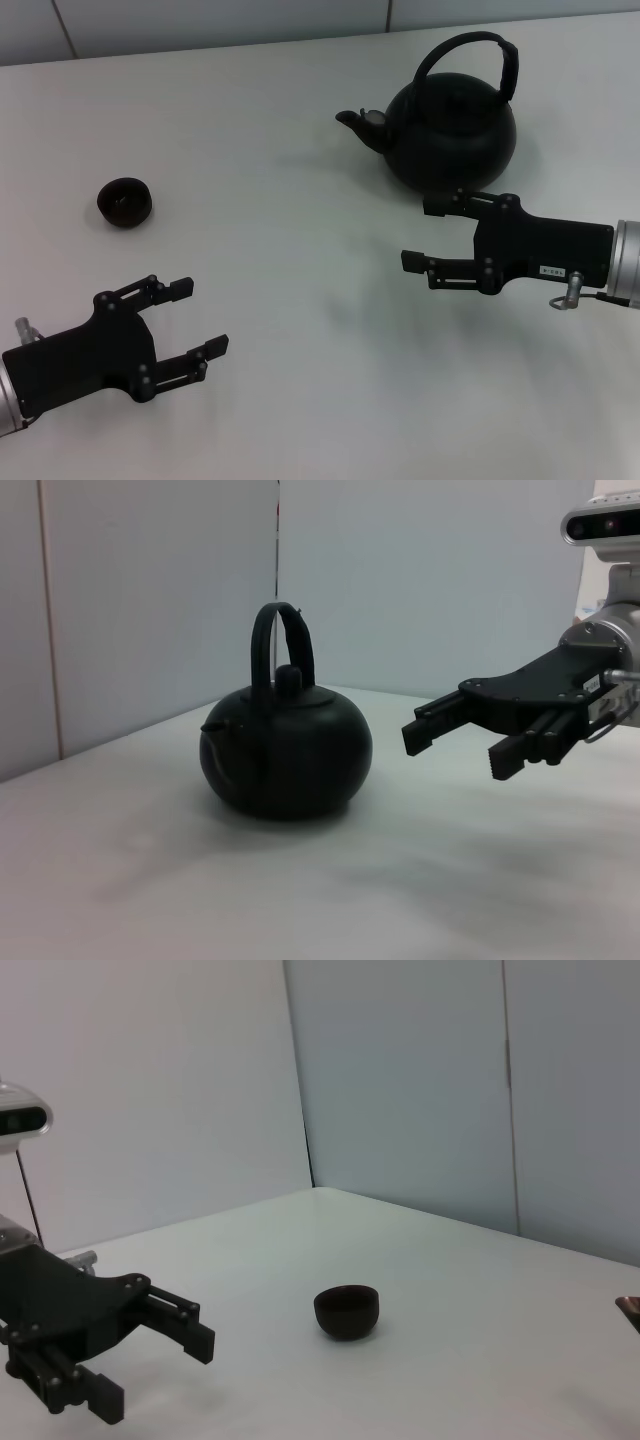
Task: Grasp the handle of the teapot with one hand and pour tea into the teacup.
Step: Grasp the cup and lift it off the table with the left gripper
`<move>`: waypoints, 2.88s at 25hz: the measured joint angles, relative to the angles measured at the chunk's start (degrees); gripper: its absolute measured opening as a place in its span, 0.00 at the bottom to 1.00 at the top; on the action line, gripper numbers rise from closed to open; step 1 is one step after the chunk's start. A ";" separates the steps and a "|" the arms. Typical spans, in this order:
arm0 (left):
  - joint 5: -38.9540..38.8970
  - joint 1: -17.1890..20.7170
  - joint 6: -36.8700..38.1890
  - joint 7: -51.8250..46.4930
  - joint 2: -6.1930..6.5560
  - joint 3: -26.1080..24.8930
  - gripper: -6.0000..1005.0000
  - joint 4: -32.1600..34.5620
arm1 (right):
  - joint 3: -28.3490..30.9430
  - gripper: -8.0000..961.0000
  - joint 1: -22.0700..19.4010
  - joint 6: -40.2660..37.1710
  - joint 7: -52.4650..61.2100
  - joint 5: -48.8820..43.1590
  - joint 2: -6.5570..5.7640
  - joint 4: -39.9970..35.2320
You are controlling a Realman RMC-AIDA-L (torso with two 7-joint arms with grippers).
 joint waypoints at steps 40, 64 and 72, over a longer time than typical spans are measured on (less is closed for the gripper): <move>9.01 -13.70 -24.82 -1.59 -3.46 -20.52 0.79 -7.15 | 0.00 0.85 0.19 0.15 0.62 0.01 0.00 -0.38; 13.45 -14.69 -25.94 -3.77 -3.76 -21.18 0.79 -6.72 | 0.00 0.85 0.19 0.15 0.62 -0.11 0.00 -0.34; 13.50 -14.72 -25.77 -4.46 -3.67 -21.11 0.79 -6.61 | 0.00 0.85 0.26 0.15 0.61 -0.11 0.00 -0.38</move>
